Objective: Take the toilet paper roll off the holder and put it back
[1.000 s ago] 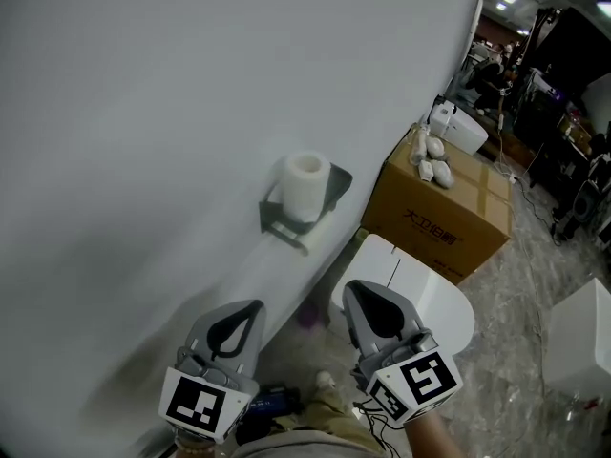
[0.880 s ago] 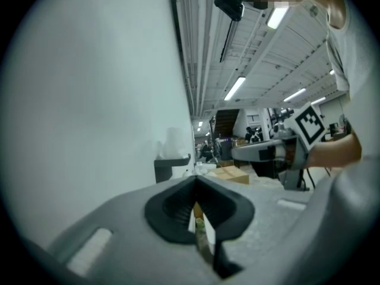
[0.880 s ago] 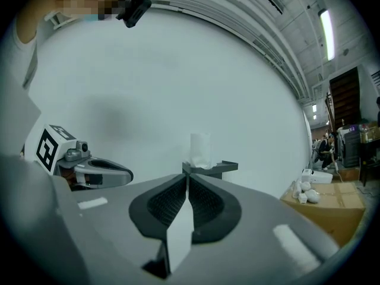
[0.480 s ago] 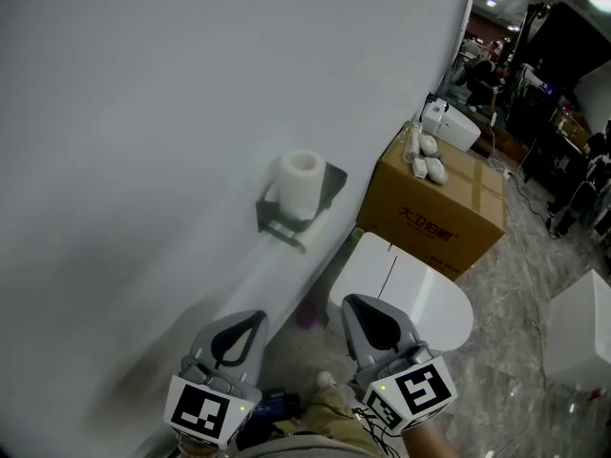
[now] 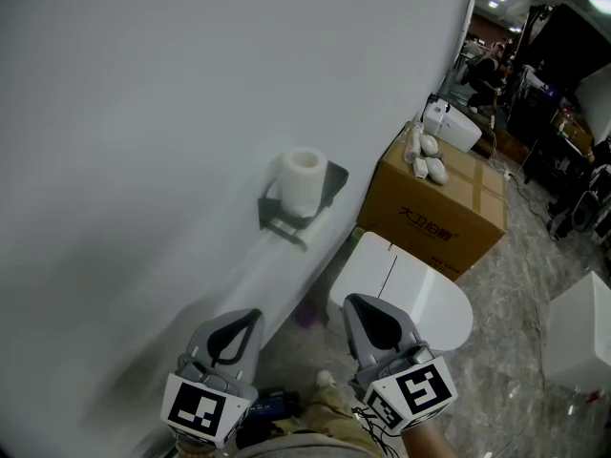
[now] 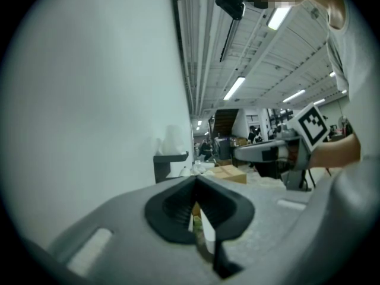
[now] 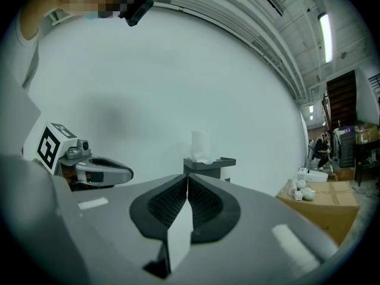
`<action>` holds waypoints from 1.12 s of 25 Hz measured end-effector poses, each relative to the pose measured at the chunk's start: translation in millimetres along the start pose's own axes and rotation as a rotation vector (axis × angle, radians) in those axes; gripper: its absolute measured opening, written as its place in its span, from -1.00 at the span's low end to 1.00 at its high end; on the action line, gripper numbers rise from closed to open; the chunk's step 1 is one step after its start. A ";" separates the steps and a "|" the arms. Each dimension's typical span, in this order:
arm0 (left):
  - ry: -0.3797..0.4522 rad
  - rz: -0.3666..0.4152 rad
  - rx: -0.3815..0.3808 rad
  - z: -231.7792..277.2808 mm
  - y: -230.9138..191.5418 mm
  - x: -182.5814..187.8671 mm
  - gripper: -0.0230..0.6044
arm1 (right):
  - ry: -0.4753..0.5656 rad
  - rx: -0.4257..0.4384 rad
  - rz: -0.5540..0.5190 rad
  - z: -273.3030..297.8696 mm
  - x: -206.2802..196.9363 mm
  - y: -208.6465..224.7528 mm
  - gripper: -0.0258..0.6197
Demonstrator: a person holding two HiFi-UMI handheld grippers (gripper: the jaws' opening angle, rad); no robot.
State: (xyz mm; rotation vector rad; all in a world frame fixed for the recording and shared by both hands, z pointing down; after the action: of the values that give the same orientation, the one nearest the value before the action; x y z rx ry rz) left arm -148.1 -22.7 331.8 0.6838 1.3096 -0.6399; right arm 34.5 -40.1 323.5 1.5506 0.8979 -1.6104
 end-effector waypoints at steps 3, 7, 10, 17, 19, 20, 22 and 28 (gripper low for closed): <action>0.018 0.023 -0.004 0.5 0.1 1.5 -0.96 | 0.000 0.001 -0.003 -1.2 1.8 0.0 -0.90; 0.008 0.019 -0.004 -1.3 2.9 2.7 -0.96 | 0.004 -0.005 -0.001 -5.3 4.5 0.4 -0.90; 0.012 0.017 -0.005 -0.5 3.0 3.5 -0.96 | 0.005 -0.016 0.008 -6.1 4.4 2.6 -0.91; 0.013 0.019 -0.019 2.0 6.5 2.6 -0.96 | -0.009 -0.022 0.006 -8.8 0.4 4.5 -0.90; 0.011 0.017 -0.022 1.4 7.8 3.3 -0.95 | -0.012 -0.023 0.008 -10.5 0.5 4.1 -0.91; 0.010 0.016 -0.023 0.9 8.3 4.1 -0.96 | -0.013 -0.022 0.008 -11.3 1.0 3.7 -0.90; 0.009 0.014 -0.022 -0.1 9.2 5.6 -0.96 | -0.015 -0.020 0.007 -12.5 2.0 2.8 -0.90; 0.021 0.023 -0.026 -0.7 11.9 9.2 -0.96 | -0.017 -0.019 0.006 -14.0 1.5 1.6 -0.90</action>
State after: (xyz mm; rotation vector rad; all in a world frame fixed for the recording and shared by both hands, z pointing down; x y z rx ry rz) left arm -138.2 -14.8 323.7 0.6858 1.3254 -0.5974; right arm 42.9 -28.8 321.5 1.5235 0.8965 -1.6038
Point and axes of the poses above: the fingertips, and each gripper's own axes: z forward along the fingers, y to its right, x out of its top, the point moved 6 cm from there along -z, backward along the fingers, and after that the axes turned 5 degrees about -x, right-handed, at the moved point
